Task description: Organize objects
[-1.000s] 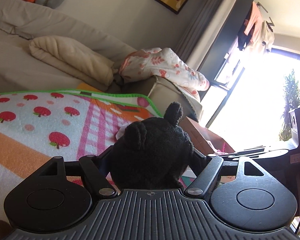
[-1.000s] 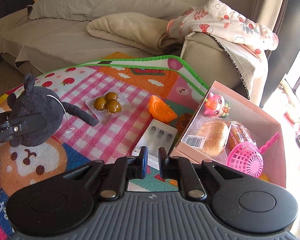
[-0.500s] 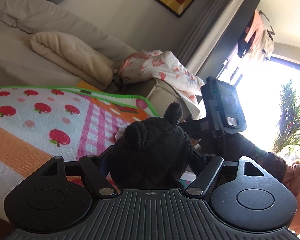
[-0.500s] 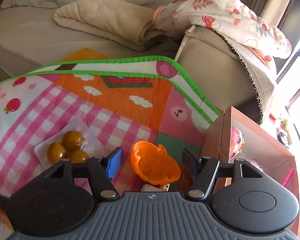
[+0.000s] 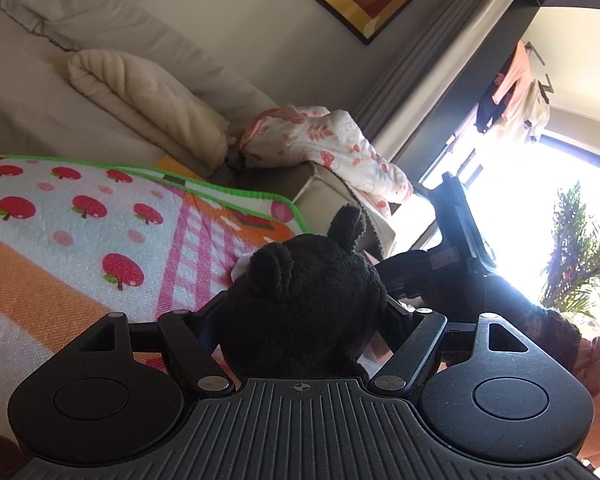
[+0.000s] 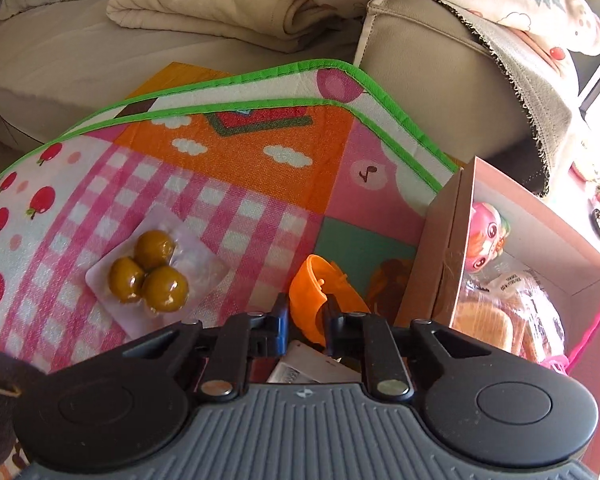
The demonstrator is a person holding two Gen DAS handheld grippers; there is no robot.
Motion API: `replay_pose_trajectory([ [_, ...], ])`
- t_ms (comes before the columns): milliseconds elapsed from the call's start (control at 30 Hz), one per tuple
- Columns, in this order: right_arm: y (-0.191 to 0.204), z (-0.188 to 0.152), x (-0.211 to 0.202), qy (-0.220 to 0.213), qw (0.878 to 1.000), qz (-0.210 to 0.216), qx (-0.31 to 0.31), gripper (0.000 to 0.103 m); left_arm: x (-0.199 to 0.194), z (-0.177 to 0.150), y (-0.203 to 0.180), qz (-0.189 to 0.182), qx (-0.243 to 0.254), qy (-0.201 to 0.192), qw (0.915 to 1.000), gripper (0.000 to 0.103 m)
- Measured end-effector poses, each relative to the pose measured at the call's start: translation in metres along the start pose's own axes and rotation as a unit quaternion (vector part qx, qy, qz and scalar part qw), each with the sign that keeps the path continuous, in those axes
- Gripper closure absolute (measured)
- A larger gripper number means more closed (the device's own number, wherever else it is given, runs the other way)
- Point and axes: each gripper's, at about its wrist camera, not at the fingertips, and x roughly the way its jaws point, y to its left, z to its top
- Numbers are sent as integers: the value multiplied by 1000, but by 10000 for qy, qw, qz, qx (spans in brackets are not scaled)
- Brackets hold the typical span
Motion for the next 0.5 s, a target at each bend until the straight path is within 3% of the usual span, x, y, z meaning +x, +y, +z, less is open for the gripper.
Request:
replay_pose_trajectory([
  [267, -20, -47, -76, -573, 9966, 589, 107, 90, 0, 0, -1, 67, 37, -19, 10000, 23],
  [400, -32, -96, -125, -1018, 9928, 635, 47, 91, 0, -2, -12, 67, 337, 29, 9994, 23],
  [500, -38, -139, -139, -1041, 9926, 620, -60, 91, 2, -7, -30, 15, 452, 311, 9985, 23],
])
